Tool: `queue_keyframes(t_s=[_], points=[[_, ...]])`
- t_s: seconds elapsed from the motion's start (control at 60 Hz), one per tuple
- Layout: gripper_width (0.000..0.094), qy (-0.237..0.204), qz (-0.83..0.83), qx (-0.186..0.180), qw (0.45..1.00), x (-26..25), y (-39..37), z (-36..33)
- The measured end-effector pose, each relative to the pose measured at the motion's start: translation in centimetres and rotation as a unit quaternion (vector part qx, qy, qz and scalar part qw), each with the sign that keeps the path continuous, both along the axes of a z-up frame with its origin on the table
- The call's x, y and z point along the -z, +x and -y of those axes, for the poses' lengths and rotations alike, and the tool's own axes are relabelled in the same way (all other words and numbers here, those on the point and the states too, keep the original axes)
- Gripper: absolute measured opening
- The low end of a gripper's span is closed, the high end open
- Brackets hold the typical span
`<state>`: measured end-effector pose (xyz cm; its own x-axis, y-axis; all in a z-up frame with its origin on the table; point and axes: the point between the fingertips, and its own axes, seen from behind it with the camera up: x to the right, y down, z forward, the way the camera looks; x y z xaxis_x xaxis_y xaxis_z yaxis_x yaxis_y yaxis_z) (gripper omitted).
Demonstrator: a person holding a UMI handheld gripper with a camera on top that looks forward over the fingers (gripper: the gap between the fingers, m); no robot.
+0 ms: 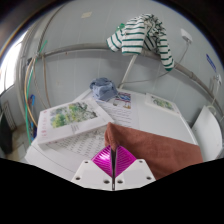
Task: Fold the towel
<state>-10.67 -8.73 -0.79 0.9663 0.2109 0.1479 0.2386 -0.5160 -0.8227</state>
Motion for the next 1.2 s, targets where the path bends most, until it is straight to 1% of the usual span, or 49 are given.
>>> queue_keyframes(t_s=[0.05,0.083,0.117,0.15,0.2,0.25,0.3,0.367,0.45,0.517,0.617,0.683,0.783,0.8,0.817,0.867,0.967,1.0,1.033,1.067,1.2], points=[[0.0011,0.007,-0.038,-0.011,0.999,-1.8,-0.3,0.1],[0.0011,0.038,-0.048,-0.013,0.998,-4.5,0.5,-0.3],[0.0011,0.073,-0.043,-0.007,0.996,-7.0,2.3,-0.5],[0.0011,0.092,-0.043,-0.004,0.995,-8.7,3.9,-0.5],[0.0011,0.102,-0.062,-0.001,0.993,-10.9,6.3,-0.3],[0.0012,0.107,-0.078,0.017,0.991,-12.4,9.9,-0.2],[0.0013,0.101,-0.082,0.036,0.991,-12.7,13.7,0.0],[0.0014,0.08,-0.087,0.067,0.991,-11.7,18.6,0.4],[0.0014,0.056,-0.079,0.101,0.99,-8.6,24.0,0.3],[0.0017,0.029,-0.06,0.122,0.99,-5.9,26.9,1.1],[0.0025,-0.011,-0.049,0.138,0.989,-1.7,29.0,1.2],[0.0033,0.004,-0.038,0.136,0.99,-1.6,29.3,0.8],[0.0047,-0.002,-0.022,0.145,0.989,-1.8,29.3,1.0],[0.0073,-0.003,-0.02,0.147,0.989,-1.9,29.3,1.1],[0.0146,-0.003,-0.019,0.15,0.989,-2.1,29.3,1.2],[0.0293,0.004,-0.018,0.157,0.987,-3.0,29.4,1.5],[0.086,0.016,-0.018,0.168,0.985,-5.4,29.6,3.2],[0.0811,0.017,-0.019,0.171,0.985,-6.2,29.4,4.1],[0.082,0.021,-0.02,0.176,0.984,-6.9,29.3,5.0],[0.0855,0.026,-0.02,0.182,0.983,-7.8,29.1,6.1],[0.0848,0.034,-0.028,0.193,0.98,-10.0,27.2,11.1]])
